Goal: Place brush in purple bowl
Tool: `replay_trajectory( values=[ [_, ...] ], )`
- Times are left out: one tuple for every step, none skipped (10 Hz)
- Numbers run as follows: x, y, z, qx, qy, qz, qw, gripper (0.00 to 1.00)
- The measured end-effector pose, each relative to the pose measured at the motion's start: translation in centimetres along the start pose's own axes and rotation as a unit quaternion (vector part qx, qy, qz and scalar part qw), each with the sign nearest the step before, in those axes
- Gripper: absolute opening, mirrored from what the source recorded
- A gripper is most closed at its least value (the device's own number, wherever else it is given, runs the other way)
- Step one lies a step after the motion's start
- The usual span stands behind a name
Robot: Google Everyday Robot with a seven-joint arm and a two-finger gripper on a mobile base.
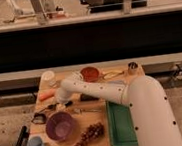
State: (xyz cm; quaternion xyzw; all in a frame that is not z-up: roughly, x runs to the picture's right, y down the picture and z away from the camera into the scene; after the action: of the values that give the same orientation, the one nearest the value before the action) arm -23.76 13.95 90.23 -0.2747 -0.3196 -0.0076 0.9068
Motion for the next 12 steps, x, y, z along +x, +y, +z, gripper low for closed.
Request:
replay_trajectory(
  values=[
    [-0.1, -0.1, -0.1, 0.001, -0.001, -0.001, 1.0000, 0.32],
    [-0.2, 0.0, -0.1, 0.001, -0.001, -0.001, 1.0000, 0.23],
    [-0.2, 0.0, -0.1, 0.000, -0.001, -0.002, 1.0000, 0.15],
    [-0.1, 0.0, -0.2, 0.000, 0.000, -0.001, 1.0000, 0.06],
    [0.2, -0.1, -0.2, 0.002, 0.002, -0.003, 1.0000, 0.01],
    [0.5, -0.3, -0.4, 0.003, -0.004, 0.003, 1.0000, 0.00],
    [1.1, -1.0, -1.5, 0.012, -0.006, 0.008, 0.9999, 0.00],
    [0.9, -1.3, -2.2, 0.017, -0.005, 0.006, 0.9998, 0.00],
    [0.3, -1.6, -3.1, 0.020, 0.001, 0.003, 0.9998, 0.00],
    [-0.4, -2.0, -4.2, 0.025, 0.012, -0.003, 0.9996, 0.00],
    [-0.9, -2.1, -5.2, 0.028, 0.023, -0.007, 0.9993, 0.00],
    [-1.4, -2.3, -6.1, 0.032, 0.029, -0.010, 0.9990, 0.00]
  ],
)
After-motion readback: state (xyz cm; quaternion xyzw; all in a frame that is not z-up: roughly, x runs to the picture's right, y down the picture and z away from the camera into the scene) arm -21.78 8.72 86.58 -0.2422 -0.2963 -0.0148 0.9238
